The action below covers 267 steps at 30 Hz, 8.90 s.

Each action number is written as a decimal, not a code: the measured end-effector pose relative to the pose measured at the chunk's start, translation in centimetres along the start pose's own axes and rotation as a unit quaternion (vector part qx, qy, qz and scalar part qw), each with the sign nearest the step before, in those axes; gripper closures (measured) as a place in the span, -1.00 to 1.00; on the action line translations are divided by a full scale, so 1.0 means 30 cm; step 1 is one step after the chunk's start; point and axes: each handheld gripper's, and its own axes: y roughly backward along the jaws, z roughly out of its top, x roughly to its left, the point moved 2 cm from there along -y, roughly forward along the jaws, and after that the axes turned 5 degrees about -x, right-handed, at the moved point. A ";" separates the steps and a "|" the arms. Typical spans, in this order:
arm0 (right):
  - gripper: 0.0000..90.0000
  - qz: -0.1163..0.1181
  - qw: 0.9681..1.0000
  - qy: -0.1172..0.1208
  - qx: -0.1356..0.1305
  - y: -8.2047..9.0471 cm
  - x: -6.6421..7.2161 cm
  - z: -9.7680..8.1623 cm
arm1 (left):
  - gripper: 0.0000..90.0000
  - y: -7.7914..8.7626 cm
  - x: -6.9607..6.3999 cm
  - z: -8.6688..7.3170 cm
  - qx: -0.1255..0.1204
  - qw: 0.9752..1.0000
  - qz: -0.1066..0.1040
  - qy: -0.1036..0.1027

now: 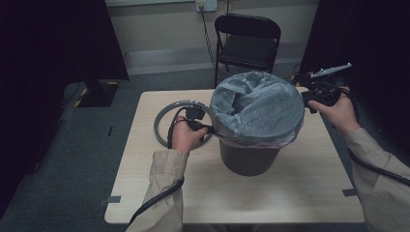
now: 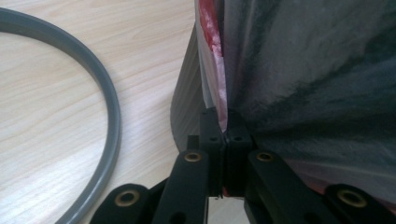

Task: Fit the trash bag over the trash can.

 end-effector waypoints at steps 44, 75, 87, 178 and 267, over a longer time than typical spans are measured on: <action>-0.40 -0.001 0.999 0.025 0.041 0.052 0.008 0.026 | -0.54 0.037 0.043 -0.369 -0.013 0.998 0.056 -0.032; 0.58 0.079 0.993 0.011 0.092 -0.069 0.065 -0.083 | -0.72 -0.092 -0.036 -0.542 -0.035 0.989 0.072 -0.127; -0.32 0.030 0.995 0.031 0.087 0.001 0.050 -0.015 | -0.73 -0.093 -0.036 -0.543 -0.035 0.988 0.074 -0.128; -0.61 0.198 0.963 0.165 0.079 -0.106 0.582 0.260 | -0.73 -0.092 -0.036 -0.543 -0.034 0.989 0.072 -0.127; -0.59 0.101 0.981 0.110 0.120 -0.173 0.441 0.272 | -0.73 -0.091 -0.035 -0.542 -0.033 0.989 0.072 -0.129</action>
